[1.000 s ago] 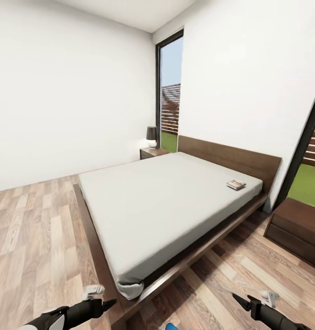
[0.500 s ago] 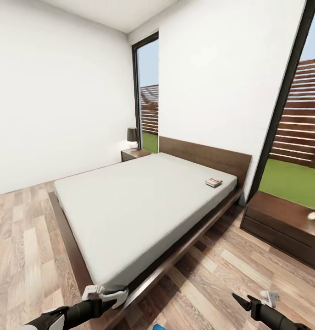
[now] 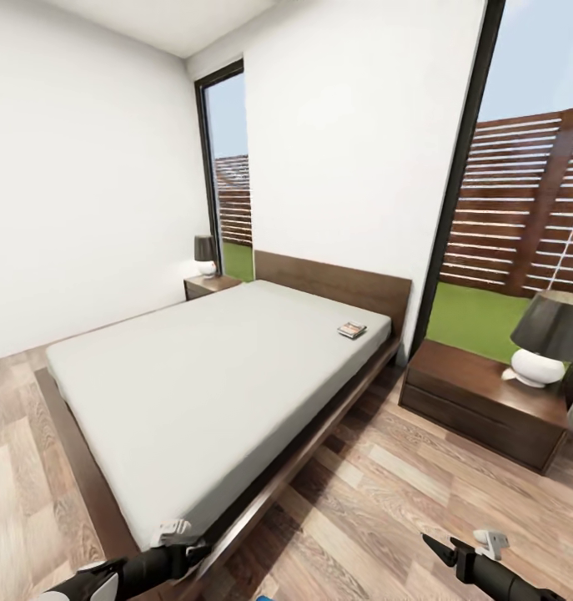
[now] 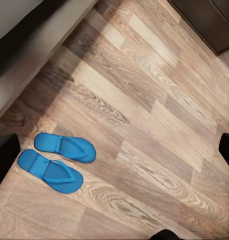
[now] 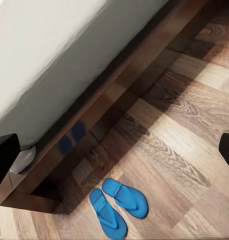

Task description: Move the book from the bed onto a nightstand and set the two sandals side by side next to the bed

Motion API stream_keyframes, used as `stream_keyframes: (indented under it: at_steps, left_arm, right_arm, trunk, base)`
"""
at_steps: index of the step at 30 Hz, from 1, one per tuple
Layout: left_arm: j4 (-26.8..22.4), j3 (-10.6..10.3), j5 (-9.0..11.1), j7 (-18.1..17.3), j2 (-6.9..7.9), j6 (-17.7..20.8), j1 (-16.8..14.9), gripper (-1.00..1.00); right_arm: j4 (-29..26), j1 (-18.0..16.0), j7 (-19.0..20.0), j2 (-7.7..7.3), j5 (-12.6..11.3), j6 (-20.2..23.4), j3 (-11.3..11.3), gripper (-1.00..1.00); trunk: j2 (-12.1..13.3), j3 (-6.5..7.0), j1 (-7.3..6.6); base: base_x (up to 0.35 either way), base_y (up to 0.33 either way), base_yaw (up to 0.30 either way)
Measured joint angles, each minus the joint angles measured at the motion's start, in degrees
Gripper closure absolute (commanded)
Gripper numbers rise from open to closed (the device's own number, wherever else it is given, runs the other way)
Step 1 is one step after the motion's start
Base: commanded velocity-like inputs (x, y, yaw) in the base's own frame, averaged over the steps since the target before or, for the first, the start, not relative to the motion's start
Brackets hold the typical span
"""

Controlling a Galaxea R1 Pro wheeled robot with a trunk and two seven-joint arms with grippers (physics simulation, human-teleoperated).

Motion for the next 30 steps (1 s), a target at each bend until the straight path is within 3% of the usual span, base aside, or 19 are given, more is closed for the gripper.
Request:
stream_keyframes:
  at_steps: [30]
  left_arm:
    - [0.00,0.00,0.00,0.00,-0.07,0.00,0.00,-1.00]
  right_arm:
    - [-0.01,0.00,0.09,0.09,-0.01,0.00,0.02,-1.00]
  trunk:
    - [12.04,5.39,-6.59]
  base:
    - [0.000,0.000,-0.283]
